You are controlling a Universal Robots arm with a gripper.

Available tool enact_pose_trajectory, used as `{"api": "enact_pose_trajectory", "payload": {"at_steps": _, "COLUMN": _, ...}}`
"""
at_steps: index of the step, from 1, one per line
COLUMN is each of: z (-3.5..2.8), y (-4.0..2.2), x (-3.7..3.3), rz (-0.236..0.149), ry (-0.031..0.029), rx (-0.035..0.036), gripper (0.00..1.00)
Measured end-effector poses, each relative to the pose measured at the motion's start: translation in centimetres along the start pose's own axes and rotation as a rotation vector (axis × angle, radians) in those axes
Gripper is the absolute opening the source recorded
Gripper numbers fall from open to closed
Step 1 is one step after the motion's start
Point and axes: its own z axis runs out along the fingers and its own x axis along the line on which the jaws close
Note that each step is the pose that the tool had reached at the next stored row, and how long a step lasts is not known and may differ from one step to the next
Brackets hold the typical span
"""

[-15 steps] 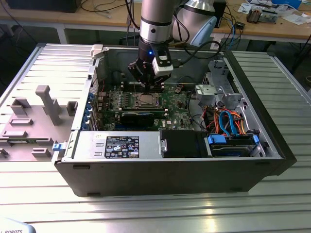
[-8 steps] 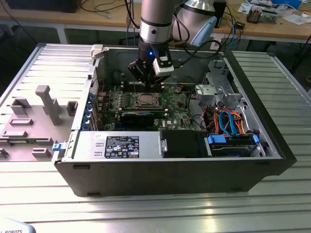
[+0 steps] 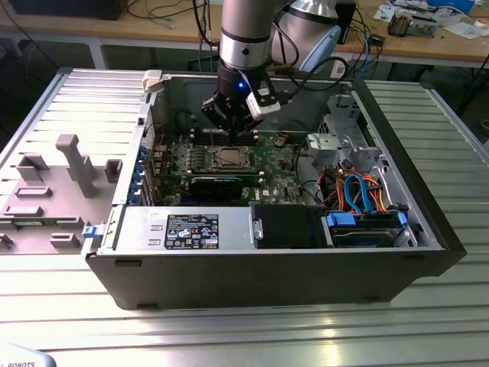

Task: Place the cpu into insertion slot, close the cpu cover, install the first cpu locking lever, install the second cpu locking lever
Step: 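Install the first cpu locking lever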

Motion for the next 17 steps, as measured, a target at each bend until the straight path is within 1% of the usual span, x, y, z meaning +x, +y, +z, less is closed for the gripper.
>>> {"api": "enact_pose_trajectory", "payload": {"at_steps": 2, "z": 0.00, "y": 0.00, "x": 0.00, "rz": 0.000, "ry": 0.0000, "rx": -0.0002, "gripper": 0.11}}
{"api": "enact_pose_trajectory", "payload": {"at_steps": 4, "z": 0.04, "y": 0.00, "x": 0.00, "rz": 0.000, "ry": -0.0462, "rx": -0.0010, "gripper": 0.11}}
{"api": "enact_pose_trajectory", "payload": {"at_steps": 5, "z": 0.05, "y": 0.01, "x": 0.00, "rz": 0.001, "ry": -0.0533, "rx": -0.0014, "gripper": 0.11}}
{"api": "enact_pose_trajectory", "payload": {"at_steps": 7, "z": 0.04, "y": 0.00, "x": 0.00, "rz": 0.001, "ry": -0.0577, "rx": -0.0012, "gripper": 0.11}}
{"api": "enact_pose_trajectory", "payload": {"at_steps": 10, "z": 0.04, "y": 0.00, "x": 0.00, "rz": 0.001, "ry": -0.0627, "rx": -0.0013, "gripper": 0.11}}
{"api": "enact_pose_trajectory", "payload": {"at_steps": 11, "z": 0.04, "y": 0.00, "x": 0.00, "rz": 0.001, "ry": -0.0640, "rx": -0.0013, "gripper": 0.11}}
{"api": "enact_pose_trajectory", "payload": {"at_steps": 13, "z": 0.04, "y": 0.00, "x": 0.00, "rz": 0.001, "ry": -0.0640, "rx": -0.0012, "gripper": 0.11}}
{"api": "enact_pose_trajectory", "payload": {"at_steps": 14, "z": -0.05, "y": 0.00, "x": 0.01, "rz": 0.001, "ry": -0.0639, "rx": -0.0010, "gripper": 0.11}}
{"api": "enact_pose_trajectory", "payload": {"at_steps": 16, "z": -0.74, "y": -0.01, "x": 0.05, "rz": 0.001, "ry": -0.0641, "rx": -0.0012, "gripper": 0.11}}
{"api": "enact_pose_trajectory", "payload": {"at_steps": 17, "z": -0.90, "y": -0.01, "x": 0.05, "rz": 0.001, "ry": -0.0641, "rx": -0.0012, "gripper": 0.11}}
